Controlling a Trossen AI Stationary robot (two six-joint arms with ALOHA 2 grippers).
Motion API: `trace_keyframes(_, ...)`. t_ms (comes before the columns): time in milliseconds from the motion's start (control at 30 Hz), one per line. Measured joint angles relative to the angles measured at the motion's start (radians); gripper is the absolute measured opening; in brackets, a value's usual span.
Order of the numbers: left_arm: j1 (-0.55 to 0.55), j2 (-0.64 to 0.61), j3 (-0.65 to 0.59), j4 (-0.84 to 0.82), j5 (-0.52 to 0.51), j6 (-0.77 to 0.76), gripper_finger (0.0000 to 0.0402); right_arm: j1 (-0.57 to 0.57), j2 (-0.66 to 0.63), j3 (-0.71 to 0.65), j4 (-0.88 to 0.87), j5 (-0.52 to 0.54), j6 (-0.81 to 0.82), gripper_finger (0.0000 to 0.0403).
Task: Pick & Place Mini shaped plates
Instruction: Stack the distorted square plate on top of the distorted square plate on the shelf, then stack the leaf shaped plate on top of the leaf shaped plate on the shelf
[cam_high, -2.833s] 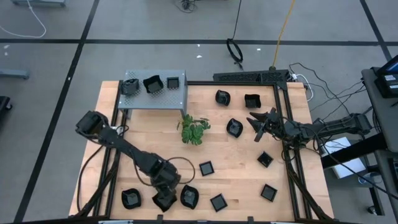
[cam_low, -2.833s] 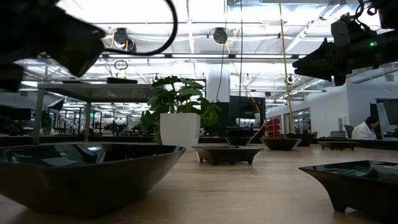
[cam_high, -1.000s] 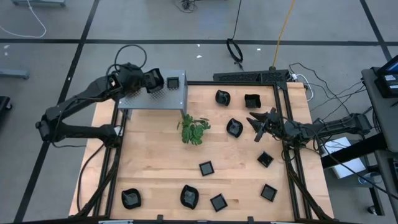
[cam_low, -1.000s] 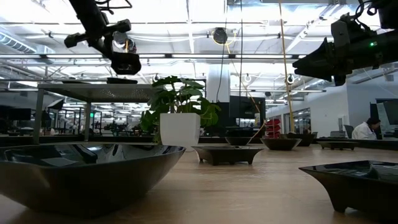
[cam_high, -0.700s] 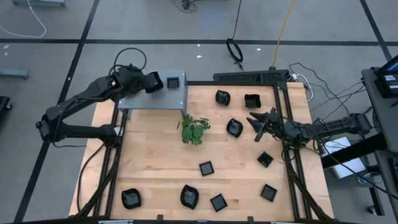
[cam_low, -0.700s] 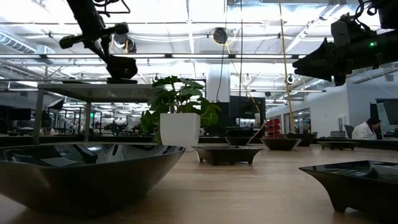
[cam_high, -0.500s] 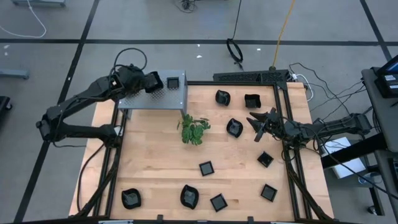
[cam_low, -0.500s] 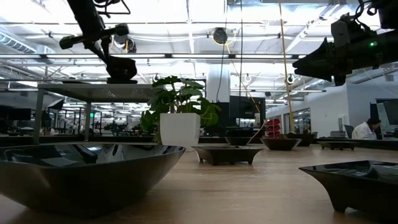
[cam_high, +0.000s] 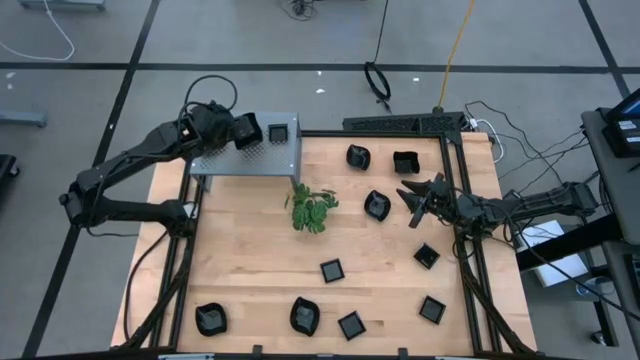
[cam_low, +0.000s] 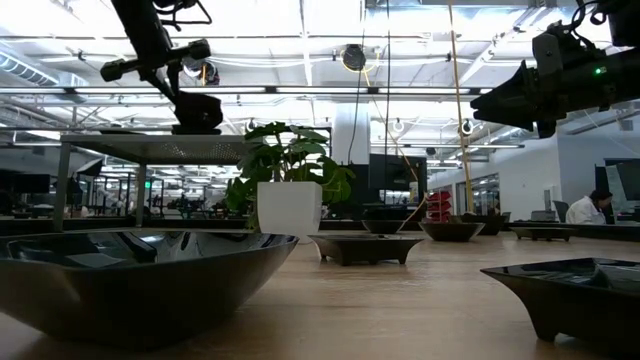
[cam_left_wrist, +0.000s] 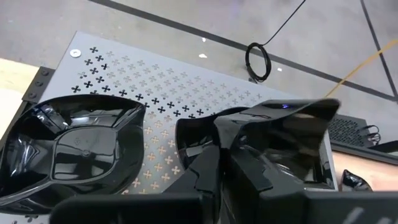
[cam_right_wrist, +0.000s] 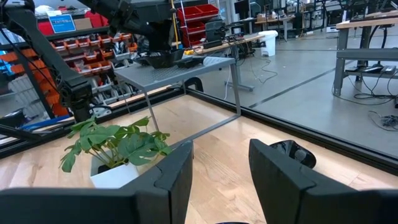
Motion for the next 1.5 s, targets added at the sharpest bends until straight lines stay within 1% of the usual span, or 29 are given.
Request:
trace_keyframes(333,0.000,0.000,0.000,0.018,0.002,0.014,0.0114,0.000,0.000,0.000,0.000,0.000,0.000,0.0145)
trace_keyframes(433,0.000,-0.005,0.000,0.053,0.010,0.055,0.0134,0.000,0.000,0.000,0.000,0.000,0.000,0.0145)
trace_keyframes(567,0.000,-0.028,0.000,0.115,0.026,0.150,0.0151,0.000,0.000,0.000,0.000,0.000,0.000,0.0144)
trace_keyframes(667,-0.005,-0.037,0.000,0.138,0.071,0.234,0.0154,0.000,0.000,0.000,0.000,0.000,0.000,0.0145)
trace_keyframes(767,-0.018,-0.037,0.000,0.144,0.126,0.286,0.0154,0.000,0.000,0.000,0.000,0.000,0.000,0.0145)
trace_keyframes(967,-0.077,-0.033,0.000,0.178,0.212,0.401,0.0154,0.000,0.000,0.000,0.000,0.000,0.000,0.0145)
trace_keyframes(1233,-0.224,-0.022,0.000,0.330,0.220,0.569,0.0154,0.000,0.000,0.000,0.000,0.000,0.000,0.0145)
trace_keyframes(1333,-0.285,0.003,0.000,0.352,0.220,0.572,0.0154,0.000,0.000,0.000,0.000,0.000,0.000,0.0146)
trace_keyframes(1500,-0.385,0.055,0.000,0.368,0.217,0.508,0.0154,0.000,0.000,0.000,0.000,0.000,0.000,0.0144)
